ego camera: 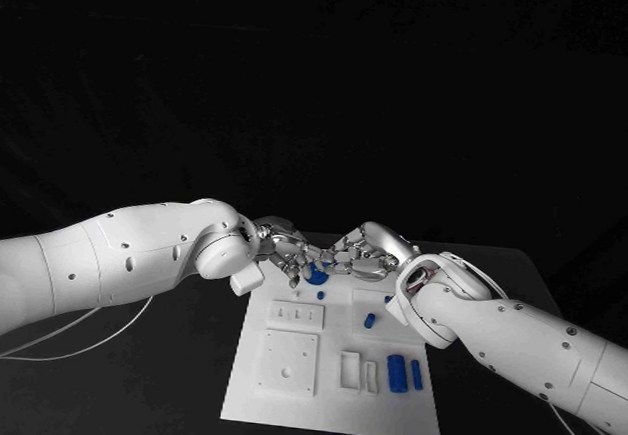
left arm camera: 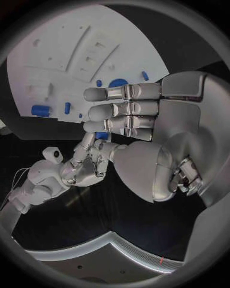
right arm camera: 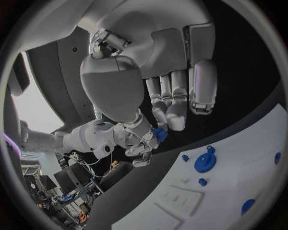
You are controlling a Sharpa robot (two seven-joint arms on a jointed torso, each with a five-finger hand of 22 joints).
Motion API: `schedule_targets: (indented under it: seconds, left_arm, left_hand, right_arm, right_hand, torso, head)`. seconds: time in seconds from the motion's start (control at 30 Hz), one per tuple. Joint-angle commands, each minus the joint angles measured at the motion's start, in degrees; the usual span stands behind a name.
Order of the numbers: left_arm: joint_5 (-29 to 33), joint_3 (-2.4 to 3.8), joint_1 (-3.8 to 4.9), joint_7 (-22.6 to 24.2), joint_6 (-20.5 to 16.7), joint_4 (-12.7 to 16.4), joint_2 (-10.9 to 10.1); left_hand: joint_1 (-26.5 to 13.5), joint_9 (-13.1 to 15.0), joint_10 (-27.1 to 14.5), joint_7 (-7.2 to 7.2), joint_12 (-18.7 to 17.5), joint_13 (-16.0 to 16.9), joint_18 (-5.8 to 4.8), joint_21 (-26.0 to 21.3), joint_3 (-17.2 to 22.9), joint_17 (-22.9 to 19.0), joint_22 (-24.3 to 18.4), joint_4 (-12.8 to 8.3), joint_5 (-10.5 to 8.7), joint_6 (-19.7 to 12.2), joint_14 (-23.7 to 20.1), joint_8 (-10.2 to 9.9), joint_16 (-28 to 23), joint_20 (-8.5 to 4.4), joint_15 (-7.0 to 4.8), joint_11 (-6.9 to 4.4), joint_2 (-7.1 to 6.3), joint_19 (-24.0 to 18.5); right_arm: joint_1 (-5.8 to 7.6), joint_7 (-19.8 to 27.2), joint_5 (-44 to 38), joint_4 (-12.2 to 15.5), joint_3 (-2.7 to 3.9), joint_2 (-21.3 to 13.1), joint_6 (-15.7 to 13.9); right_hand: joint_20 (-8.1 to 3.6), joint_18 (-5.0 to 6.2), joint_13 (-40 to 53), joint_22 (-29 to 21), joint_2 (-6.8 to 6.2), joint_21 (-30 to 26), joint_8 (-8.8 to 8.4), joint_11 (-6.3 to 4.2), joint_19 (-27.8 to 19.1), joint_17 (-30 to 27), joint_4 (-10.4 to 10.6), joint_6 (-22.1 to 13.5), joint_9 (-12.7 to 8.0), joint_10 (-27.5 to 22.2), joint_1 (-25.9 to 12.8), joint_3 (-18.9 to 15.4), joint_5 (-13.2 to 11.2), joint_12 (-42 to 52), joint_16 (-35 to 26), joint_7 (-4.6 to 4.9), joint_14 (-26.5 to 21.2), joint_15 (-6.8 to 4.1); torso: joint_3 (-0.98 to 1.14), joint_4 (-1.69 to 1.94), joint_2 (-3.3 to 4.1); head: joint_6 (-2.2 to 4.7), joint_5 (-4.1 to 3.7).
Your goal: Assemble the parts on the task board
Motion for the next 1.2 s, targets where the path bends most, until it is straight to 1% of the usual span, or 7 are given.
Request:
schedule_targets:
  seconds: [0.03,0.07,0.37,0.53,0.77,1.07,1.2]
  left_arm:
    - [0.85,0.09,0.04,1.90,1.66,0.34,0.32]
    - [0.96,0.09,0.04,1.97,1.67,0.34,0.33]
    - [1.97,0.09,0.05,2.07,1.71,0.05,0.35]
    - [2.56,0.09,0.05,1.82,1.57,-0.05,0.31]
    - [2.87,0.09,0.05,1.55,1.79,-0.08,0.41]
    - [2.93,0.09,0.05,1.39,1.56,-0.14,0.42]
    - [2.93,0.09,0.05,1.21,1.43,-0.17,0.47]
  left_hand:
    - [0.10,-0.15,-0.33,-0.06,-0.30,-0.09,-0.22,-0.40,0.57,-0.02,0.14,-0.44,0.94,-0.32,-0.47,-0.07,0.14,-0.05,-0.06,-0.03,0.78,0.39]
    - [-0.51,-0.40,-0.29,-0.10,-0.30,-0.16,-0.25,-0.54,1.12,0.00,0.43,-1.09,0.95,-0.29,-0.40,-0.03,0.25,-0.09,-0.07,-0.05,0.99,0.49]
    - [-1.07,-0.36,-0.25,-0.15,-0.27,-0.18,-0.26,-0.70,1.55,0.03,0.70,-1.07,1.06,-0.13,-0.40,0.06,0.33,-0.10,-0.09,-0.06,1.57,0.58]
    - [-1.53,1.77,-0.24,-0.28,-0.31,-0.24,-0.35,-1.07,2.05,0.10,1.26,-1.62,1.55,-0.09,-0.30,0.08,0.51,-0.19,-0.16,-0.21,1.55,0.71]
    - [-1.68,2.01,-0.20,-0.33,-0.30,-0.24,-0.35,-1.19,2.21,0.08,1.45,-1.61,1.67,-0.09,-0.37,0.04,0.47,-0.18,-0.15,-0.20,1.63,0.80]
    - [0.81,2.12,-0.04,-0.40,-0.45,-0.43,-0.35,-1.31,4.41,0.16,1.82,-3.26,2.44,-0.12,-0.29,0.01,0.57,-0.27,-0.24,-0.28,3.08,0.93]
    - [1.36,2.21,0.05,-0.38,-0.58,-0.57,-0.33,-1.34,5.09,0.21,2.05,-3.86,2.58,-0.26,-0.26,0.02,0.60,-0.29,-0.25,-0.31,3.11,0.97]
  right_arm:
    - [-0.07,0.41,-0.14,0.22,-0.02,0.17,1.22]
    - [-0.07,0.41,-0.14,0.26,-0.02,0.18,1.25]
    - [-0.13,0.39,-0.15,0.63,-0.02,0.04,1.39]
    - [-0.17,0.42,-0.15,0.81,-0.02,-0.05,1.37]
    - [-0.24,0.47,-0.15,1.13,-0.02,-0.08,1.29]
    - [-0.27,0.42,-0.15,1.23,-0.02,-0.15,1.30]
    - [-0.28,0.44,-0.15,1.30,-0.02,-0.15,1.25]
  right_hand:
    - [-0.39,-0.19,0.04,13.36,0.70,0.23,0.38,0.00,4.94,0.03,-0.21,1.34,7.38,0.21,0.19,-0.22,0.42,-0.32,-0.28,-1.06,0.05,-0.44]
    - [-0.39,-0.19,0.04,13.36,0.70,0.23,0.38,0.00,4.94,0.03,-0.21,1.34,7.38,0.21,0.19,-0.22,0.42,-0.32,-0.28,-1.06,0.05,-0.44]
    - [-0.39,-0.19,0.01,13.36,0.72,0.21,0.36,0.01,4.93,0.02,-0.30,1.31,7.35,0.18,0.22,-0.20,0.45,-0.37,-0.34,-1.03,0.02,-0.43]
    - [-0.39,-0.19,0.01,13.36,0.72,0.21,0.36,0.01,4.93,0.02,-0.30,1.31,7.35,0.18,0.22,-0.20,0.45,-0.37,-0.34,-1.03,0.02,-0.43]
    - [-0.38,-0.17,0.05,13.34,0.79,0.16,0.38,0.02,4.92,0.02,-0.41,1.35,7.32,0.19,0.17,-0.20,0.57,-0.34,-0.34,-1.02,0.02,-0.42]
    - [-0.38,-0.17,0.05,13.34,0.79,0.16,0.38,0.02,4.92,0.02,-0.41,1.35,7.32,0.19,0.17,-0.20,0.57,-0.34,-0.34,-1.02,0.02,-0.42]
    - [-0.38,-0.17,0.05,13.34,0.79,0.16,0.38,0.02,4.92,0.02,-0.41,1.35,7.32,0.19,0.17,-0.20,0.57,-0.34,-0.34,-1.02,0.02,-0.42]
  torso:
    - [-0.02,-0.01,-0.01]
    - [-0.02,-0.01,-0.01]
    - [0.02,0.01,0.00]
    - [0.02,0.02,0.01]
    - [0.01,0.00,0.00]
    - [0.00,0.02,-0.02]
    - [0.00,-0.01,-0.01]
  head:
    - [0.03,-0.05]
    - [0.03,-0.05]
    - [0.02,-0.03]
    - [0.16,-0.08]
    - [0.18,-0.06]
    - [0.12,-0.06]
    - [0.10,-0.06]
